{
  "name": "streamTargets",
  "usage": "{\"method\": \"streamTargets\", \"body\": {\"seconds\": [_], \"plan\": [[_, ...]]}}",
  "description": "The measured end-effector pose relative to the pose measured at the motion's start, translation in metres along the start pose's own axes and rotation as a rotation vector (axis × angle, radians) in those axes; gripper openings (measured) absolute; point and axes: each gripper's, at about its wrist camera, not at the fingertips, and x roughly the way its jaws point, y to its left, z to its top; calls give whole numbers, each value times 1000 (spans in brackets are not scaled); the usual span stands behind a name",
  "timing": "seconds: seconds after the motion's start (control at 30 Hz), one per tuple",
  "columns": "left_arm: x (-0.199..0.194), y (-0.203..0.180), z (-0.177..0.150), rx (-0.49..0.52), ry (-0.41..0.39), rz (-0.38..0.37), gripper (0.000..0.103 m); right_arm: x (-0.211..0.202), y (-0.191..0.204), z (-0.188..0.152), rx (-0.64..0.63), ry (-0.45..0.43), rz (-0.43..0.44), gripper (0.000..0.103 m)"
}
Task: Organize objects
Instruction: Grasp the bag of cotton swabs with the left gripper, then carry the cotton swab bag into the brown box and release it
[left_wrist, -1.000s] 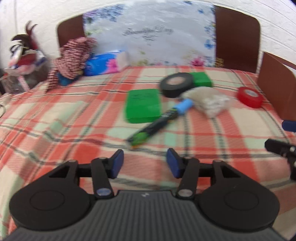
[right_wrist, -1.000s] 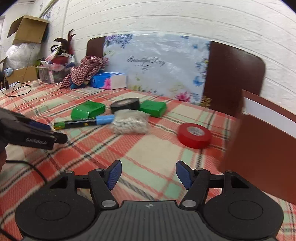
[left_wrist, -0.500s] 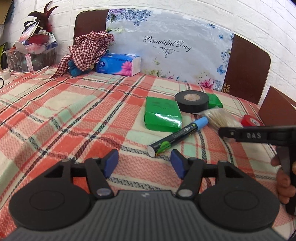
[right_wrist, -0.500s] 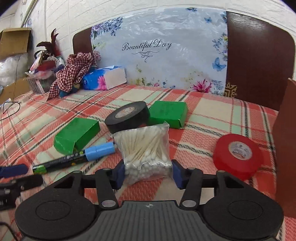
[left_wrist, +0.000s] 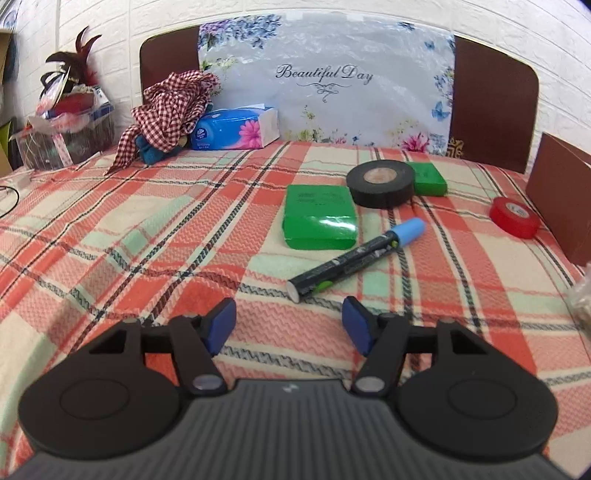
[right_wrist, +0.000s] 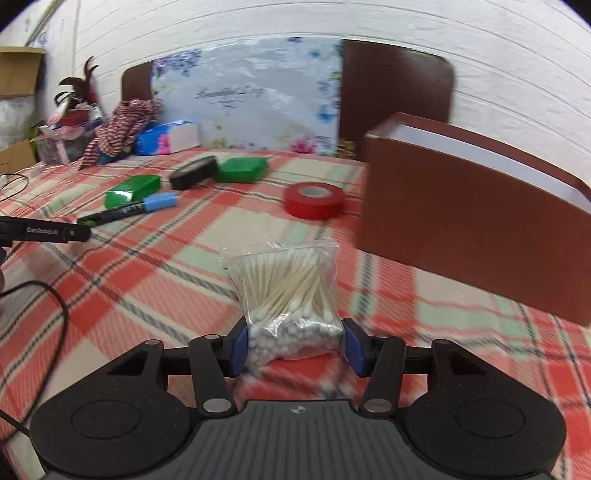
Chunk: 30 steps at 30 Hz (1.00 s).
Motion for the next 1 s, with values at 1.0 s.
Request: {"method": "streamTargets", "body": {"seconds": [1.0], "plan": [[-33, -197, 12, 171, 325, -752, 40, -30, -53, -26, 183, -88, 21, 40]]}}
